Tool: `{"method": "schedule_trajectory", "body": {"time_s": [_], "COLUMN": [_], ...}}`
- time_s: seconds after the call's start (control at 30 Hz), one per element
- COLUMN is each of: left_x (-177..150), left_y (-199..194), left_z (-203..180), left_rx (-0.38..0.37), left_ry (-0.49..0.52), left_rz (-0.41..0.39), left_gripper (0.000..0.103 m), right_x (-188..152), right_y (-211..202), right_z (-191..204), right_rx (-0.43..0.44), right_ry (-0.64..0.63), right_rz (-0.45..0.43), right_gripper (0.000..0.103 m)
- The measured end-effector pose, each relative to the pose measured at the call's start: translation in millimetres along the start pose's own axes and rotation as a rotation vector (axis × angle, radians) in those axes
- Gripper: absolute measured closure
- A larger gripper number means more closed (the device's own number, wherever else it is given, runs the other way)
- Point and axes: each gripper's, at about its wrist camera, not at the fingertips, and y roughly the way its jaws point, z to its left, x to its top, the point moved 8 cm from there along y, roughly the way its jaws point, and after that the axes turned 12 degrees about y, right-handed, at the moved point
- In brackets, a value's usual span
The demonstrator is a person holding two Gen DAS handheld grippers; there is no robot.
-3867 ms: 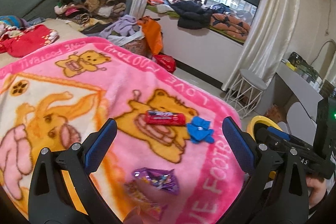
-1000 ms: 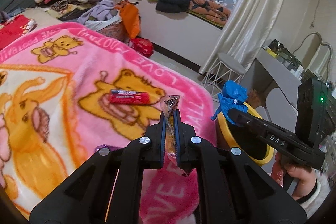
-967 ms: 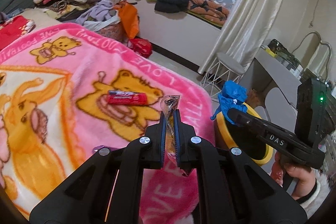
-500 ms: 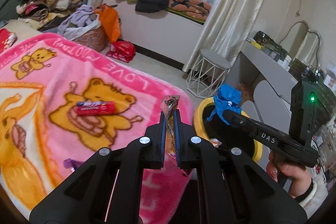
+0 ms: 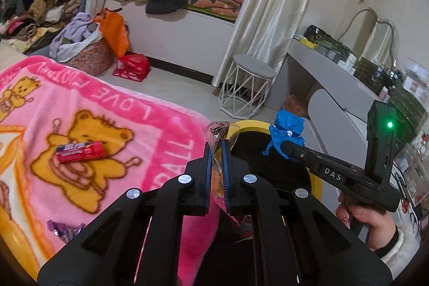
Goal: Collect trash
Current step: 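Carry the gold wrapper and blue cloth over the yellow bin and open both tools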
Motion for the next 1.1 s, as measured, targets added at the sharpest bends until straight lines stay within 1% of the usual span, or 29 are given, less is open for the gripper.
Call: {"method": "schedule_trajectory", "body": {"time_s": [0.13,0.63,0.8,1.1], "left_x": [5.4,13.3,11.1,0.3], "left_y": [7.4,48.7,70.5,119.2], "left_z": [-14.9,-56.5,-65.3,-79.3], "left_rx": [-0.023,-0.096,-0.109,-0.133], "left_ry": [0.037,0.113,0.125,0.164], "left_rz": [-0.011,0.011,0.043,0.122], "left_gripper": [0.099,0.099,0.099,0.098], "right_x": [4.4,14.0,11.9,7.8], "right_y": [-2.2,-5.0,-1.8,3.1], "right_z": [-15.0,-69.7,-86.7,-102.4], "right_rx": [-0.021,-0.087,-0.107,-0.129], "right_ry": [0.027,0.116,0.149,0.168], "right_rz": [-0.015,-0.03,-0.017,0.01], "right_gripper": [0.089,0.089,0.089,0.088]}}
